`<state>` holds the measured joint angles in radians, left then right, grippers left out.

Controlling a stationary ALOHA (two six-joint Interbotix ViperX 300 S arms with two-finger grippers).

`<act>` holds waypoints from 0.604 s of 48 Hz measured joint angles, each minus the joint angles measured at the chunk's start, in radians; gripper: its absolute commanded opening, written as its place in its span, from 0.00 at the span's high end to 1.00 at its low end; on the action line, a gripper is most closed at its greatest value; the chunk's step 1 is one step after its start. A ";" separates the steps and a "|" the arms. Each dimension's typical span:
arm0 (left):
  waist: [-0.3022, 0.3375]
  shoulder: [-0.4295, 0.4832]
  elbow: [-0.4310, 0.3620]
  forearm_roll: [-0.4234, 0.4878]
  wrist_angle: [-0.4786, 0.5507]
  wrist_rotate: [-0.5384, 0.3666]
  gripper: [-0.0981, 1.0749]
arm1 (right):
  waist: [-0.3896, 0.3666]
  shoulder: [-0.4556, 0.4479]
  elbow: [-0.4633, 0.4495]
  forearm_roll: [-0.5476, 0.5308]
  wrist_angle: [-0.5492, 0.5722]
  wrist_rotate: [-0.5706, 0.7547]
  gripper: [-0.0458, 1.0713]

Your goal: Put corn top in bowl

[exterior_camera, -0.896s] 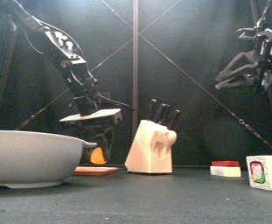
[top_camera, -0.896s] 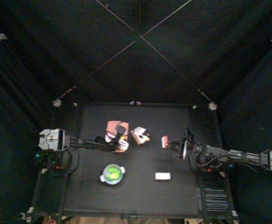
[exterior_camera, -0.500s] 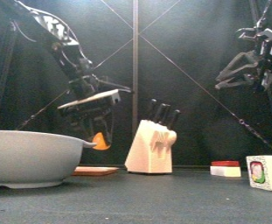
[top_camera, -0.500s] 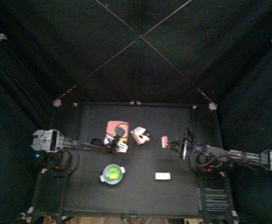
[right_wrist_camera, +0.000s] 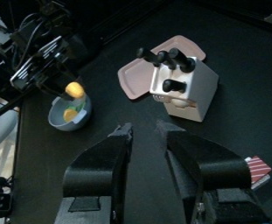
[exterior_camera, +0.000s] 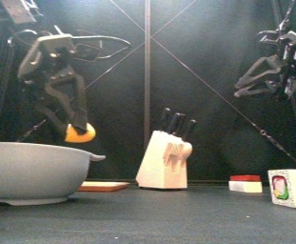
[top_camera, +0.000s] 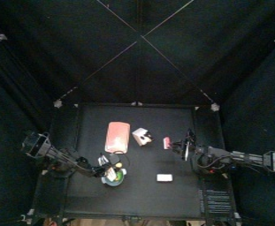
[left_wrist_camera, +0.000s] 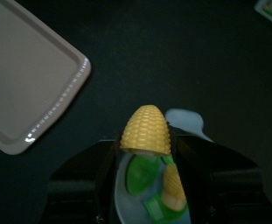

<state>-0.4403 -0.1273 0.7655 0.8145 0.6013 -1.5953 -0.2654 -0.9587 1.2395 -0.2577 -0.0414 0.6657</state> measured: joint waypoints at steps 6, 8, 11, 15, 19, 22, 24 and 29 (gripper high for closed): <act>-0.005 0.000 0.021 -0.051 -0.038 0.000 0.28 | 0.000 0.000 0.000 0.000 0.000 -0.002 0.33; -0.003 0.000 0.032 -0.066 -0.046 0.000 0.26 | 0.000 0.000 0.000 0.000 0.002 -0.002 0.33; -0.005 0.000 0.048 -0.092 -0.049 0.000 0.23 | 0.000 0.000 0.000 0.002 0.000 0.000 0.33; -0.005 0.000 0.057 -0.112 -0.049 0.000 0.19 | 0.000 0.000 0.000 0.000 0.000 -0.002 0.33; -0.005 0.000 0.057 -0.121 -0.051 0.000 0.16 | 0.000 0.000 0.000 0.002 0.000 0.000 0.33; -0.005 0.000 0.057 -0.123 -0.049 0.000 0.15 | 0.000 0.000 0.000 0.002 0.000 -0.002 0.33; -0.005 -0.002 0.058 -0.123 -0.051 -0.002 0.14 | 0.000 0.000 0.000 0.000 0.000 -0.002 0.33; -0.003 -0.003 0.057 -0.126 -0.051 -0.003 0.14 | 0.000 0.000 0.000 0.000 0.002 -0.002 0.33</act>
<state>-0.4433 -0.1304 0.8222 0.6888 0.5507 -1.5984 -0.2654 -0.9587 1.2395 -0.2577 -0.0399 0.6642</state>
